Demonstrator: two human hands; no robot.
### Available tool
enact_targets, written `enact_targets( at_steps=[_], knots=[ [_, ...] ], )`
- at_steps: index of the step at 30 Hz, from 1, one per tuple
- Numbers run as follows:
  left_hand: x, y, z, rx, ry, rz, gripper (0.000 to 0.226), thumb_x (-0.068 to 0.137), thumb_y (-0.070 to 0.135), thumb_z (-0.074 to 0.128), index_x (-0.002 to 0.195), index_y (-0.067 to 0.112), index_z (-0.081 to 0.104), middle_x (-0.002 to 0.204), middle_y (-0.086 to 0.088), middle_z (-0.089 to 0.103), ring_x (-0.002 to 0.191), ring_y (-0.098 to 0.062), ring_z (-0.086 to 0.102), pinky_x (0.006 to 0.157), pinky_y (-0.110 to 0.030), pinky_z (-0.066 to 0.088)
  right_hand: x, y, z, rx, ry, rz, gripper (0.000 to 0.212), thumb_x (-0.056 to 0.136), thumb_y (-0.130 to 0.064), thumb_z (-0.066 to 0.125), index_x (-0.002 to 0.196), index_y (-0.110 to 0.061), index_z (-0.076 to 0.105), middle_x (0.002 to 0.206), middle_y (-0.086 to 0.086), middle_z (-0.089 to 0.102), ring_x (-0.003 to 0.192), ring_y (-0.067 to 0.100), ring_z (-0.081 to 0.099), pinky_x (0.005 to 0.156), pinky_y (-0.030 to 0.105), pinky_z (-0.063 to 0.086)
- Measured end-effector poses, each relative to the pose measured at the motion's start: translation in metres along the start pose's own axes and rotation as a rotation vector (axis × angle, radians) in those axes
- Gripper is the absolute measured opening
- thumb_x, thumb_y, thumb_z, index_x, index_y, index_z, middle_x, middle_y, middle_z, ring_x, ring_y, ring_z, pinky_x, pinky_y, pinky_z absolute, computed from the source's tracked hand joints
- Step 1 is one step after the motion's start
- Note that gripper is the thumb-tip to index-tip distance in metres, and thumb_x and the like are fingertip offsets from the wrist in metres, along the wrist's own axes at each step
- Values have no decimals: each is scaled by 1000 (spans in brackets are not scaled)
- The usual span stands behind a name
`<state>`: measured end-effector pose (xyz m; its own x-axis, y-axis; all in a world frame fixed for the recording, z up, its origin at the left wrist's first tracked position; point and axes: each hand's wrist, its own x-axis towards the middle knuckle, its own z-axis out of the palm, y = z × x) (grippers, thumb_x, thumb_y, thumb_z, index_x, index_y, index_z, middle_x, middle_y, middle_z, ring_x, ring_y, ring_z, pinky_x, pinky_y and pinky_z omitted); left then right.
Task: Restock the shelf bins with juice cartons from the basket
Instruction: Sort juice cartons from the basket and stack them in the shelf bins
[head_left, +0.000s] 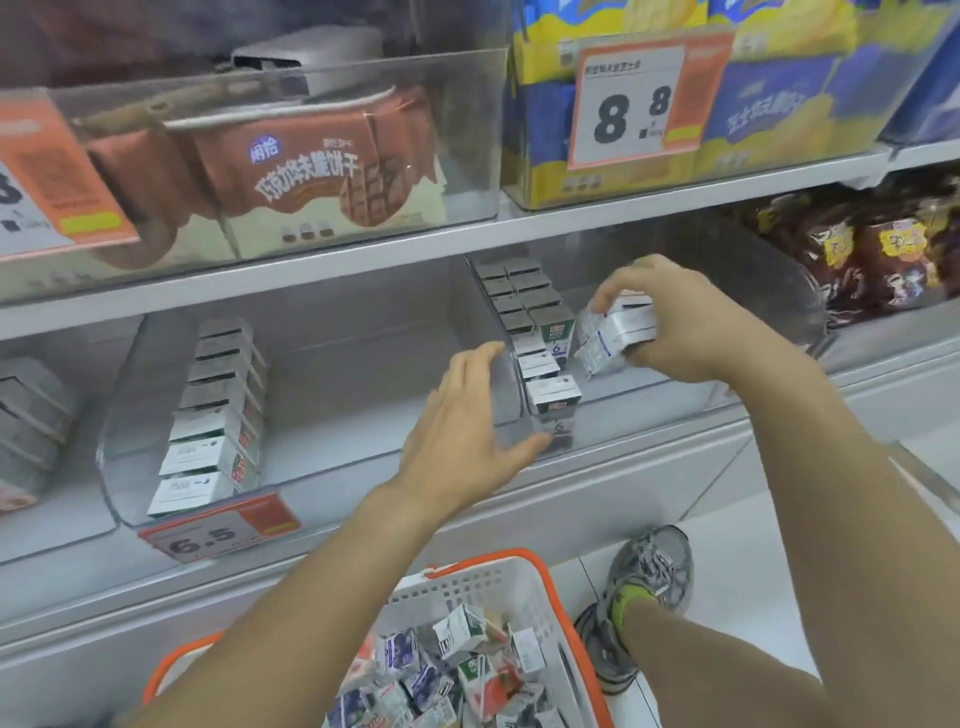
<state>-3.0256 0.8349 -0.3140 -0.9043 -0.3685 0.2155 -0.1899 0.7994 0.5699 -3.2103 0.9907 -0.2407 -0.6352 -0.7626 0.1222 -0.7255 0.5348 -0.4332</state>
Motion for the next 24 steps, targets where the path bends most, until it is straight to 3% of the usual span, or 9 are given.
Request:
enact_targets(
  at_steps=[2, 5, 8, 10, 14, 17, 19, 21, 24],
  knots=[
    [-2, -3, 8, 105, 91, 35, 80, 81, 58, 67, 144, 26, 29, 139, 10, 41, 116, -16, 54, 85, -31, 47, 20, 0, 15, -75, -138, 32, 57, 69, 6, 77, 97, -41, 59, 113, -2, 47, 103, 22, 52, 86, 39, 50],
    [-8, -8, 15, 251, 136, 133, 77, 82, 58, 63, 142, 25, 30, 129, 10, 48, 99, -13, 62, 66, -22, 37, 38, 4, 40, -65, -246, 40, 60, 69, 9, 74, 102, -40, 62, 114, -3, 46, 100, 18, 50, 86, 38, 52],
    [-7, -10, 19, 279, 167, 159, 78, 81, 57, 62, 143, 24, 29, 123, 9, 51, 91, -12, 63, 59, -20, 34, 43, 12, 57, -35, -260, 27, 64, 66, 7, 73, 101, -45, 61, 116, -2, 51, 96, 24, 60, 84, 46, 56],
    [-6, -10, 21, 300, 176, 163, 78, 81, 57, 61, 143, 22, 30, 121, 8, 53, 90, -12, 65, 54, -22, 38, 39, 23, 64, -28, -207, 33, 67, 64, -1, 77, 108, -49, 58, 116, -2, 52, 100, 25, 59, 86, 43, 54],
    [-6, -11, 25, 321, 161, 129, 80, 80, 58, 56, 144, 19, 29, 119, 8, 56, 89, -14, 66, 55, -29, 49, 28, 35, 67, 106, -94, 60, 87, 65, -12, 85, 135, -43, 46, 134, 1, 51, 111, 24, 56, 88, 42, 54],
    [-6, -10, 25, 322, 138, 117, 82, 80, 59, 53, 146, 19, 25, 116, 9, 57, 92, -13, 65, 58, -27, 47, 30, 32, 64, 65, -92, 147, 95, 63, -19, 91, 143, -29, 42, 139, 7, 50, 107, 25, 55, 88, 30, 47],
    [-7, -9, 23, 326, 130, 107, 83, 80, 59, 52, 147, 19, 24, 113, 10, 57, 91, -12, 64, 59, -24, 44, 31, 28, 63, 50, -118, 231, 102, 62, -22, 93, 147, -20, 38, 139, 9, 52, 116, 28, 55, 86, 27, 43],
    [-7, -8, 23, 333, 132, 98, 83, 80, 58, 53, 147, 18, 25, 112, 11, 58, 88, -11, 63, 59, -22, 42, 33, 24, 64, 37, -139, 266, 101, 59, -20, 94, 145, -16, 42, 134, 10, 58, 120, 29, 57, 86, 29, 47],
    [-8, -7, 23, 330, 130, 96, 83, 81, 58, 54, 148, 18, 26, 112, 12, 58, 89, -10, 63, 61, -23, 44, 38, 18, 66, -4, -132, 301, 73, 51, -19, 93, 118, -15, 64, 108, 7, 69, 99, 28, 65, 70, 28, 50]
  ],
)
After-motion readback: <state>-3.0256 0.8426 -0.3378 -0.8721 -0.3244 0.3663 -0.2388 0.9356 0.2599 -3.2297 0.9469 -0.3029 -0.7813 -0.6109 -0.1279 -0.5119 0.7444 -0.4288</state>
